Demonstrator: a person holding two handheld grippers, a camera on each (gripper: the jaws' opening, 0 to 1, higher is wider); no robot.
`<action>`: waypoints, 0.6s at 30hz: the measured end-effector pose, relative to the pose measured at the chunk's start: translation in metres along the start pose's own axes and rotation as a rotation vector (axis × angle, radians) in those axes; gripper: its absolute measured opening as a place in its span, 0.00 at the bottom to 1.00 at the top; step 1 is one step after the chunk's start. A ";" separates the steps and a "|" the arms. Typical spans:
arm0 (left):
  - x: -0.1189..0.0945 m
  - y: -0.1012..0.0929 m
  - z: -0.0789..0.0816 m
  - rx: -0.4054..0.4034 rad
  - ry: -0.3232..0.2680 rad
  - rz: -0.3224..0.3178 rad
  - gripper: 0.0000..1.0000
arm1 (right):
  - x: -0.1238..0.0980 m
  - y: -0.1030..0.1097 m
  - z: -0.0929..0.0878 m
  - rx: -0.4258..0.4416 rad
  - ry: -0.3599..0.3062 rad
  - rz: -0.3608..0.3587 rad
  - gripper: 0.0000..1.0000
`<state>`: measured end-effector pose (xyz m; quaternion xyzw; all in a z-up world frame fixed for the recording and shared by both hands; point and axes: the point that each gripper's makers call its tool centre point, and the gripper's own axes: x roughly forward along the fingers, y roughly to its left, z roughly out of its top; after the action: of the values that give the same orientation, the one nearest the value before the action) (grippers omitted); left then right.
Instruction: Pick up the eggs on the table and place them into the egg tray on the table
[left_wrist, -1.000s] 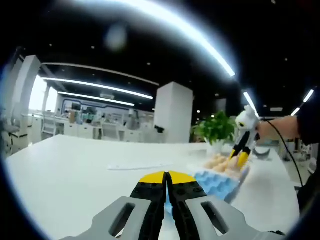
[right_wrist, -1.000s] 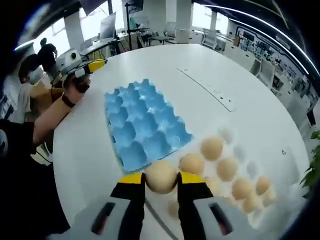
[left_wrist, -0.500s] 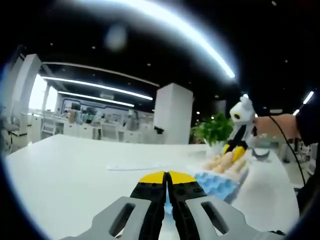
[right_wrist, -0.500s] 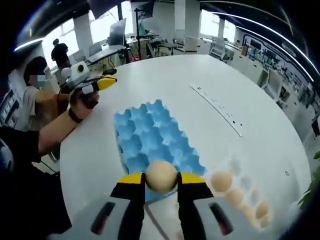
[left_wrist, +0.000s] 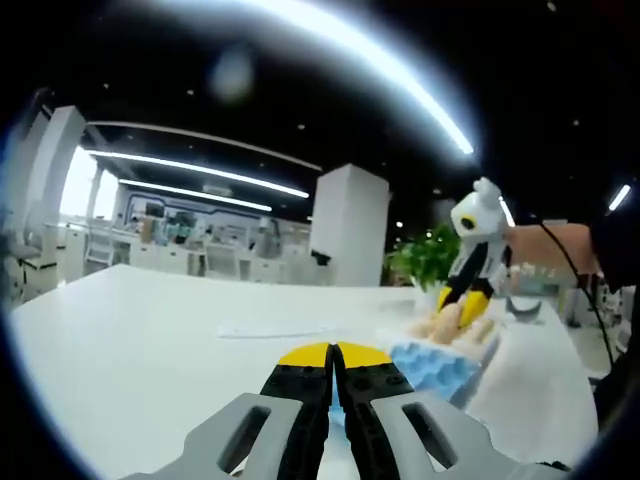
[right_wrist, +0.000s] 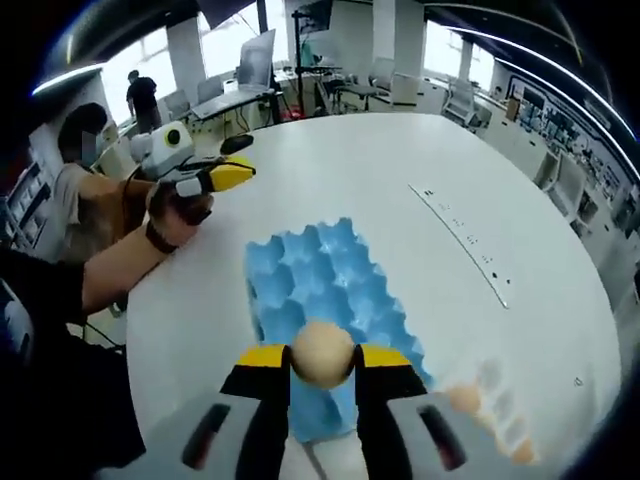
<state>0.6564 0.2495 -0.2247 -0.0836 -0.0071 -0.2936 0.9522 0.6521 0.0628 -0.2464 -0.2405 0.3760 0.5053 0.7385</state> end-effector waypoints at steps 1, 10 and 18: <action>0.000 0.000 0.000 0.000 0.001 0.000 0.01 | 0.002 0.001 0.002 -0.002 -0.002 0.005 0.26; 0.005 0.003 -0.018 -0.012 0.106 0.028 0.01 | 0.026 0.021 0.023 -0.047 0.010 0.056 0.26; 0.003 0.008 -0.020 -0.028 0.130 0.039 0.01 | 0.053 0.037 0.044 -0.098 0.028 0.094 0.26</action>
<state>0.6628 0.2508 -0.2457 -0.0778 0.0606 -0.2801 0.9549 0.6425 0.1389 -0.2610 -0.2654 0.3721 0.5536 0.6962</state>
